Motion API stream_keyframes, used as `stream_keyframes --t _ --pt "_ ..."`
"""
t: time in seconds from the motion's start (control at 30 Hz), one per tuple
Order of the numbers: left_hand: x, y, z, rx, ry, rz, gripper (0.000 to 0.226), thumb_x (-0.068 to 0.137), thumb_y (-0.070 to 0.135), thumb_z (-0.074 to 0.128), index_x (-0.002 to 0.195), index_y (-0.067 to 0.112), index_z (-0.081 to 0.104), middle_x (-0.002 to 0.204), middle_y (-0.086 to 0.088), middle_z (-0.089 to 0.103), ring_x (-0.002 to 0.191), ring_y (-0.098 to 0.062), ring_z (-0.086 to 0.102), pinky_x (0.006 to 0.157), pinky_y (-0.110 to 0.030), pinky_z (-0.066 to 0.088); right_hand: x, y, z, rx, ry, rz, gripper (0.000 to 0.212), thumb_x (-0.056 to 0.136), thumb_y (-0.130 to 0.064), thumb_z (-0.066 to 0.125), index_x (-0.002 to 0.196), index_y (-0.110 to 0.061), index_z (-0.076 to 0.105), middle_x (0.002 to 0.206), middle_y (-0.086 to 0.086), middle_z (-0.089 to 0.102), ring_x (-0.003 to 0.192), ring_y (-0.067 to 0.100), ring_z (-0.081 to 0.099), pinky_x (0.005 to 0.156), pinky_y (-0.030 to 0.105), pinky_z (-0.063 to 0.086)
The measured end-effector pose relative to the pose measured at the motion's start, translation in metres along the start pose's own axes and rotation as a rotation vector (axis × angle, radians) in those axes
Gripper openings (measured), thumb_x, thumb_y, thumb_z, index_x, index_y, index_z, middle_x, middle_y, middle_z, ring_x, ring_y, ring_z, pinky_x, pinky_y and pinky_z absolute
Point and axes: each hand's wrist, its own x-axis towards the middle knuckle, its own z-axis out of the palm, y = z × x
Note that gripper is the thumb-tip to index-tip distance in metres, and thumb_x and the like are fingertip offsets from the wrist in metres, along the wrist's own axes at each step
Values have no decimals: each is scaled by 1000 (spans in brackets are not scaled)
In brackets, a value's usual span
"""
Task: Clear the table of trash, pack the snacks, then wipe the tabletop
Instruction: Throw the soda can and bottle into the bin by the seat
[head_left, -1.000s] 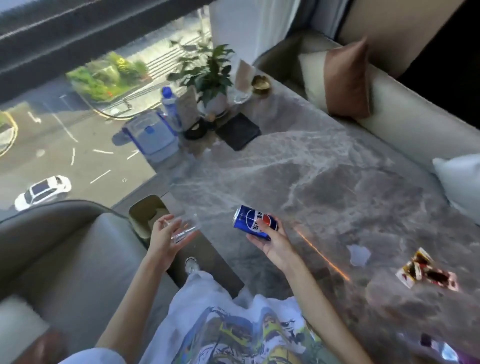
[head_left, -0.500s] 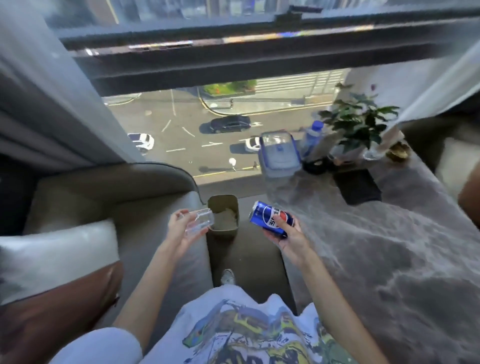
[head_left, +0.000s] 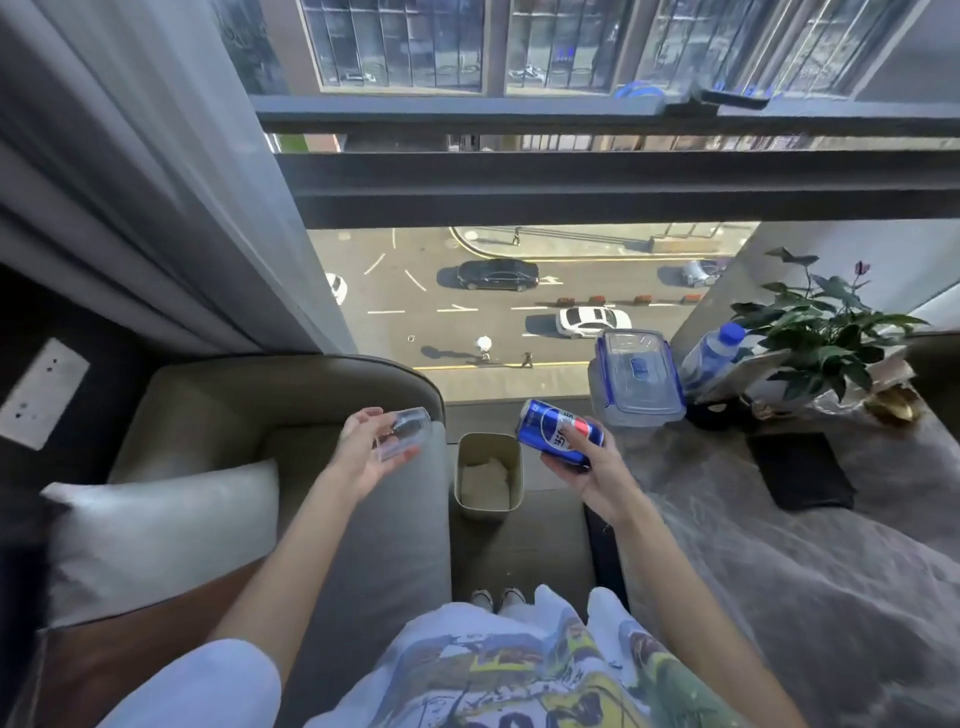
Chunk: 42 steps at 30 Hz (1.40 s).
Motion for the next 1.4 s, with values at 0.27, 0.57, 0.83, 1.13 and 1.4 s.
stream_keyframes --t 0.27,0.57,0.83,1.13,1.4 --pt "27 20 21 -29 -93 10 29 87 6 65 108 20 51 118 -14 55 108 -36 62 83 -50 59 28 -32 10 -64 -11 -3 73 77 -14 81 138 -23 42 137 18 51 109 33 69 85 44 59" --pt "71 -2 31 -174 49 -34 21 92 7 59 105 20 49 115 -14 57 99 -33 64 70 -44 62 72 -51 12 -109 85 -21 67 80 -15 77 137 -22 42 140 18 50 121 35 60 89 45 59" --pt "209 -114 24 -117 192 -218 15 95 6 51 94 18 42 102 -15 57 80 -31 63 57 -39 60 219 79 -33 23 358 100 41 90 -2 61 125 -12 43 143 24 45 110 32 59 72 40 59" --pt "429 -300 4 -43 264 -261 27 92 6 55 111 18 40 134 -19 47 111 -34 59 82 -41 55 416 236 -175 22 557 205 53 89 -4 62 135 -15 39 138 23 50 97 31 61 77 39 53" --pt "536 -425 -5 -198 307 -423 39 96 30 56 129 12 47 130 -16 60 112 -29 62 90 -42 52 502 325 -249 -558 564 63 60 76 -29 80 115 -23 34 118 9 55 105 27 64 95 45 53"
